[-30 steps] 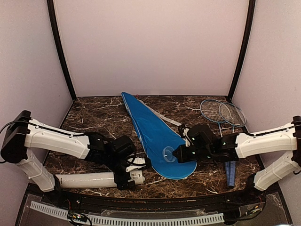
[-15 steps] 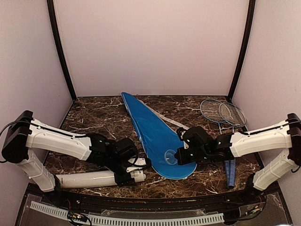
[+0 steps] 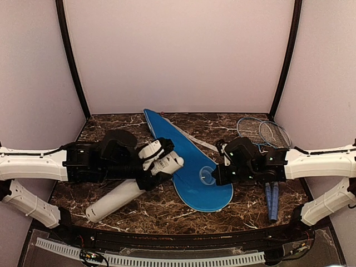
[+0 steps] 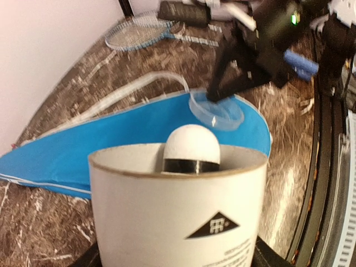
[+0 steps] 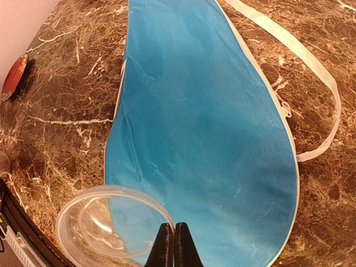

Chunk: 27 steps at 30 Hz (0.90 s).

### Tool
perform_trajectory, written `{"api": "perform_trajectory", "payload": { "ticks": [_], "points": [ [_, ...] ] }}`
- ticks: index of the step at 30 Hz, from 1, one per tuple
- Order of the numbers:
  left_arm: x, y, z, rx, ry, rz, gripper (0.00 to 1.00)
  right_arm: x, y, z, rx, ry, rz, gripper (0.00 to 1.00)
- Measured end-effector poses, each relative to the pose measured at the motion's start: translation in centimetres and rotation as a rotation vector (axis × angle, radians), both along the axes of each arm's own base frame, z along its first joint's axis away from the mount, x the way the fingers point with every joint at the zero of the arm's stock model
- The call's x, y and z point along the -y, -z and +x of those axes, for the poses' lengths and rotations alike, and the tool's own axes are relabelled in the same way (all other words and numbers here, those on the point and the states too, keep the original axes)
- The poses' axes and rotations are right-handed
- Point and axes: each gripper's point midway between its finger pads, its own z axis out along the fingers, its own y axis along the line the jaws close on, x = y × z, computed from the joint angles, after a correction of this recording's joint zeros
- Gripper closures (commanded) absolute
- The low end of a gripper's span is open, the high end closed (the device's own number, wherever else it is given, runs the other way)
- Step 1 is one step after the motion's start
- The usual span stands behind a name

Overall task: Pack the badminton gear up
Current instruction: Place the shuttle tube at the center of the board.

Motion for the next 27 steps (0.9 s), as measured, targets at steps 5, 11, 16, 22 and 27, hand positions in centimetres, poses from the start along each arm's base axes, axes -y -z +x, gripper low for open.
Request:
{"api": "perform_trajectory", "payload": {
  "ticks": [5, 11, 16, 22, 27],
  "points": [
    [0.7, -6.9, 1.2, 0.101, -0.059, -0.243, 0.34, 0.6, 0.0, 0.3, -0.005, 0.02, -0.023, 1.0],
    [1.0, -13.3, 2.0, 0.205, -0.1, -0.535, 0.34, 0.5, -1.2, 1.1, 0.009, 0.037, -0.007, 1.0],
    [0.9, -14.8, 2.0, 0.254, -0.103, -0.676, 0.35, 0.2, -2.2, 1.7, 0.024, 0.049, 0.004, 1.0],
    [0.4, -15.1, 1.4, 0.304, -0.081, -0.831, 0.35, 0.7, -2.1, 2.1, 0.02, 0.066, -0.014, 1.0],
    [0.7, -15.6, 1.4, 0.338, -0.07, -0.918, 0.35, 0.9, -1.9, 2.2, 0.017, 0.076, -0.019, 1.0]
  ]
}}
